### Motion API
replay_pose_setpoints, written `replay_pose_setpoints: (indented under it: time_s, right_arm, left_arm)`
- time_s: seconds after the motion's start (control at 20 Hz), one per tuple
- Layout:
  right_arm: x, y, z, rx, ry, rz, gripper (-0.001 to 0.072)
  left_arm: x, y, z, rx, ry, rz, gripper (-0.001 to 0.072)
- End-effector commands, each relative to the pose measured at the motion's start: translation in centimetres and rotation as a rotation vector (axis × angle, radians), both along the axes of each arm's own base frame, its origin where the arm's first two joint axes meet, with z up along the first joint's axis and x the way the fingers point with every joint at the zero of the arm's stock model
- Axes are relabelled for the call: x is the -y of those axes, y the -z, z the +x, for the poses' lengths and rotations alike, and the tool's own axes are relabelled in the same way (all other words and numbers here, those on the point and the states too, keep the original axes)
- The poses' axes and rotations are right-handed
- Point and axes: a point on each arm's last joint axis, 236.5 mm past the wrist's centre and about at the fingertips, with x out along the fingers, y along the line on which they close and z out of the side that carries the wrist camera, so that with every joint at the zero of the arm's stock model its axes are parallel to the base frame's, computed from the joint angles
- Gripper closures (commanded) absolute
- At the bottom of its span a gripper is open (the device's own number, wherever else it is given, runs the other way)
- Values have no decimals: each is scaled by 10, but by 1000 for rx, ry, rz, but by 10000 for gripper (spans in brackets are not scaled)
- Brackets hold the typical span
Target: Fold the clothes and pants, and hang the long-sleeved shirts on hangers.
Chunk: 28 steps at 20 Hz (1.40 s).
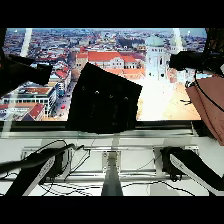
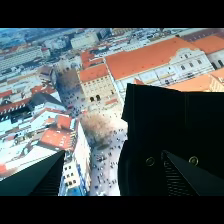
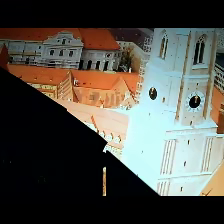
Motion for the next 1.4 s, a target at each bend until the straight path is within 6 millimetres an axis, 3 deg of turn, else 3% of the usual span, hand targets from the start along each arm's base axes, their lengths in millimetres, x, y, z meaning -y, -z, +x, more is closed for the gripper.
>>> replay_pose_setpoints:
  time_s: [0.0,0.15,0.25,0.4,0.45,0.6,0.65,0.75,0.85,0.9,0.95,1.0,1.15,1.35]
  right_arm:
    - [0,0,0,1,-1,0,675]
    - [0,0,0,1,-1,0,675]
    - [0,0,0,1,-1,0,675]
    - [0,0,0,1,-1,0,675]
    - [0,0,0,1,-1,0,675]
    - [0,0,0,1,-1,0,675]
    - [0,0,0,1,-1,0,675]
    - [0,0,0,1,-1,0,675]
    - [0,0,0,1,-1,1,675]
    - [-1,-2,2,11,-1,3,675]
    - [-1,-6,5,34,2,6,675]
    - [-1,-11,10,60,4,11,675]
    - [-2,-30,25,162,13,27,675]
    - [10,-38,35,227,8,-55,675]
  left_arm:
    - [2,-1,0,-1,3,-12,6]
    - [-4,7,1,-12,-8,20,14]
    - [-18,24,5,-49,-37,81,32]
    - [-52,76,4,-207,-155,114,438]
    - [-63,98,-1,-284,-203,92,504]
    - [-86,187,-38,-625,-291,53,504]
    - [-81,213,-54,-744,-282,12,504]
    - [-43,253,-88,-977,-137,-133,504]
    - [-8,267,-108,-1119,2,-283,499]
    - [3,272,-110,-1163,38,-337,412]
    - [7,279,-111,-1200,40,-364,215]
    - [6,287,-114,-1236,37,-366,66]
    - [-13,308,-127,-1311,15,-287,52]
    - [-22,314,-134,-1328,-24,-314,54]
